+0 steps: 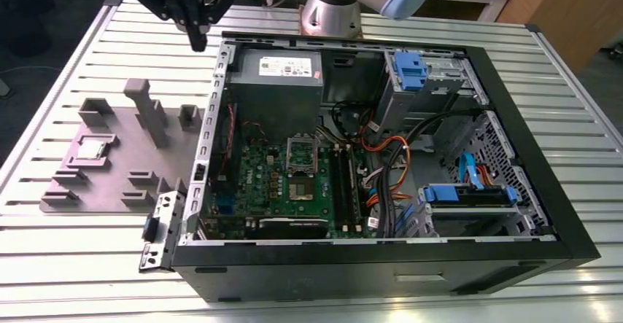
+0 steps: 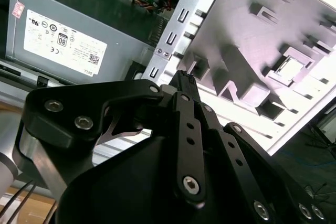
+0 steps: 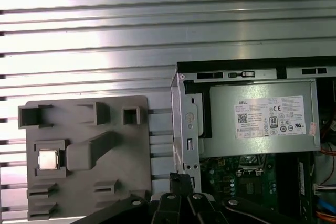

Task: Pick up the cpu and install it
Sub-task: 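Reach for the cpu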

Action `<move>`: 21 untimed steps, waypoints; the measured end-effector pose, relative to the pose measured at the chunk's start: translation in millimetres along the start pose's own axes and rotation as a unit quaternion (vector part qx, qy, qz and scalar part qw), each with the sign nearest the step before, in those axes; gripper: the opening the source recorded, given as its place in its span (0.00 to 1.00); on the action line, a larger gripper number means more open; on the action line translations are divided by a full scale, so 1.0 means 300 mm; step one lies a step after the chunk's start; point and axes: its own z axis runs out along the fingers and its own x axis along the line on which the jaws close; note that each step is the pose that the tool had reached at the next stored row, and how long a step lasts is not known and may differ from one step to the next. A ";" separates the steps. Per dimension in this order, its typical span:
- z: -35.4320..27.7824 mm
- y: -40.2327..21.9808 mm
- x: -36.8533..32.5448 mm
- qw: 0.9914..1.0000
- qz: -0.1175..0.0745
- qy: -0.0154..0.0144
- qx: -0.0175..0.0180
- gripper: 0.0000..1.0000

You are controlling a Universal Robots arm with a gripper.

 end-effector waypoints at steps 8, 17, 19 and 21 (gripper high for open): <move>0.001 -0.009 0.035 1.000 0.000 0.000 0.000 0.11; 0.001 -0.015 0.081 1.000 0.000 0.000 0.000 0.11; 0.001 -0.015 0.081 1.000 0.000 0.000 0.000 0.11; 0.001 -0.015 0.083 1.000 0.000 0.000 0.000 0.11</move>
